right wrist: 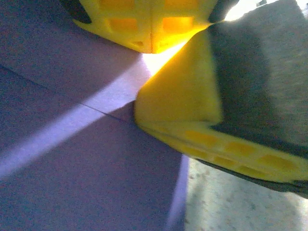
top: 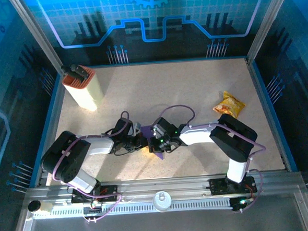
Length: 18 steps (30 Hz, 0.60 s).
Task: Fold a paper plane with a square sheet of paper (pick it up from the middle)
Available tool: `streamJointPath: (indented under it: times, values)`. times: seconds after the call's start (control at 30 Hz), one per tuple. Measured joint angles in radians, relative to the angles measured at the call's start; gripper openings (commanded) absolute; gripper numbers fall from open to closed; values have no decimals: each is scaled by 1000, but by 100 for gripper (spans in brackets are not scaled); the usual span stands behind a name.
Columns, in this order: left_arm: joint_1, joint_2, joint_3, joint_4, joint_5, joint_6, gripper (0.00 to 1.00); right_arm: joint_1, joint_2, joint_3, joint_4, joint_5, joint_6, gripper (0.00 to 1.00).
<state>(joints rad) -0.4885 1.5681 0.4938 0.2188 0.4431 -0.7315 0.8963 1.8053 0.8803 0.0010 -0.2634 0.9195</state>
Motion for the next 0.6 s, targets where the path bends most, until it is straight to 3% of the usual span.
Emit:
streamJointPath:
  times: [0.6]
  values:
    - [-2, -4, 0, -2, -5, -2, 0, 2, -221, -309, 157, -7, 19, 8]
